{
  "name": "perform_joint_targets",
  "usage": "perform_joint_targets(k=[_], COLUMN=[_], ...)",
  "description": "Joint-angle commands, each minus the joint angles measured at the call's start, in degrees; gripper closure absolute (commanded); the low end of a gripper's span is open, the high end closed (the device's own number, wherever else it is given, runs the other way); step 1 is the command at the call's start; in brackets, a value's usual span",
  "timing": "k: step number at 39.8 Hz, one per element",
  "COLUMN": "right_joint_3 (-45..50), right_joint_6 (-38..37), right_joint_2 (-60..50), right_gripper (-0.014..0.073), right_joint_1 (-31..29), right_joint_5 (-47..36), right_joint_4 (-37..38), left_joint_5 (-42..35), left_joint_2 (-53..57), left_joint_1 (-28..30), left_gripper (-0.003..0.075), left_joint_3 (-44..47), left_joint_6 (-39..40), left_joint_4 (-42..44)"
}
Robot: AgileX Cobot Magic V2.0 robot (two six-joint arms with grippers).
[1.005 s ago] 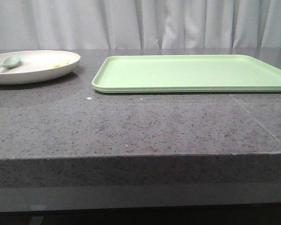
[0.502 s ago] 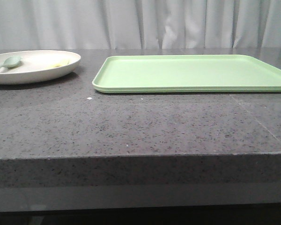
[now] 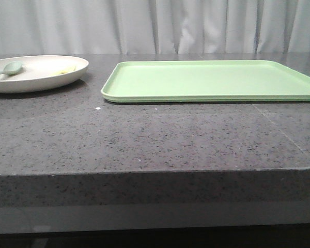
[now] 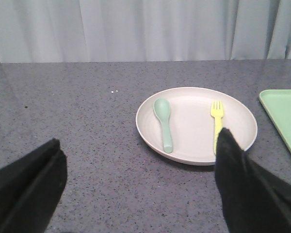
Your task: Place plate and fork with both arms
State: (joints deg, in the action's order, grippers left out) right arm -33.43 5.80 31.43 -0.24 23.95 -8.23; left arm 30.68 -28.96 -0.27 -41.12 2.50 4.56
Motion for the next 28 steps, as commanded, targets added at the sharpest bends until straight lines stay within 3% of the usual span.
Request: perform_joint_targets(k=[1,11,19,23,28], right_joint_3=[-2.1,-2.1,-2.1,-2.1,-2.1], right_joint_6=[0.0,0.0,0.0,0.0,0.0], right_joint_2=[0.6,0.6,0.6,0.6,0.6], right_gripper=[-0.0069,-0.0069,-0.0069,-0.0069,-0.0069], right_joint_1=[-0.1,-0.1,-0.1,-0.1,-0.1], right_joint_5=[-4.8,-4.8,-4.8,-4.8,-4.8], right_joint_4=[0.4,0.4,0.4,0.4,0.4], left_joint_5=[0.1,18.5,19.7,21.9,24.0], left_joint_2=[-2.9,-21.3,-35.8,-42.3,-50.3], left_joint_1=[0.0,0.1,0.2,1.6,6.5], left_gripper=[0.0141,0.0142,0.0142,0.0142,0.0142], left_joint_3=[-3.6,-14.5,-23.0,-28.8,-36.9], left_joint_6=[0.5,0.5,0.1,-4.3,-12.6], left_joint_4=[-1.3,4.9,4.9,0.5,-11.1])
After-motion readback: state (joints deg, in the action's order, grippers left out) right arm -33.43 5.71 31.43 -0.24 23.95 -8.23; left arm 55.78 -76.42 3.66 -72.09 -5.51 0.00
